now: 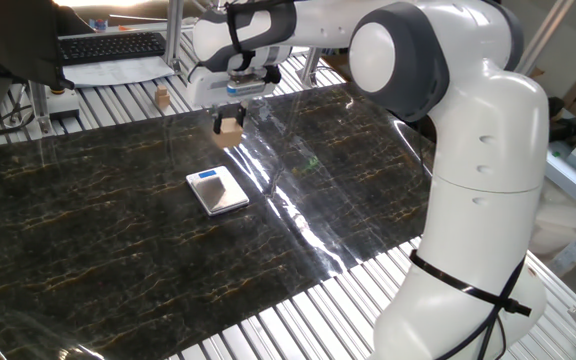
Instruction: Place the block on the scale
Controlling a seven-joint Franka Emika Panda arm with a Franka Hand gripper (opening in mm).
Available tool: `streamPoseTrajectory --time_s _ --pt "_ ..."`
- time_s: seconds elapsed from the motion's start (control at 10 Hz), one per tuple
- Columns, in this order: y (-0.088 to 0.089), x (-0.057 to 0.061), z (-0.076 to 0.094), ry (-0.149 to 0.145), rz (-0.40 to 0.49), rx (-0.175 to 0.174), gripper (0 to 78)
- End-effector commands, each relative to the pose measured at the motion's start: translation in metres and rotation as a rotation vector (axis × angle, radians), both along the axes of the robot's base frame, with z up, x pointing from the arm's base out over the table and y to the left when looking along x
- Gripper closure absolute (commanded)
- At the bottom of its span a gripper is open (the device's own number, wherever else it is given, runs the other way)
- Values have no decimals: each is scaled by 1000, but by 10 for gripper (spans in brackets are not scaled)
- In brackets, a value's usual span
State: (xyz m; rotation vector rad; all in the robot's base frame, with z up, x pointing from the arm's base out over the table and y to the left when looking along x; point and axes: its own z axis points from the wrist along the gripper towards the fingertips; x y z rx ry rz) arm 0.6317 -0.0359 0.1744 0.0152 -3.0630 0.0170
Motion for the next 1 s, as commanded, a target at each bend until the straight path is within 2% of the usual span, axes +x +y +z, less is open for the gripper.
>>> streamPoseTrajectory --time_s 0.1,0.2,0.4,0.6,0.7,0.8,0.9,1.0 --pt "24 -19 6 -10 -9 0 764" --pt "29 -24 6 -12 -6 1 764" --pt "38 -33 2 11 -3 -33 764" --pt "45 -43 -7 22 4 -34 764" --pt "49 -45 -11 61 28 -51 764" --pt "51 -45 -11 87 39 -54 764" --pt "52 -46 -11 102 38 -52 764" --pt "52 -47 -12 101 39 -48 764"
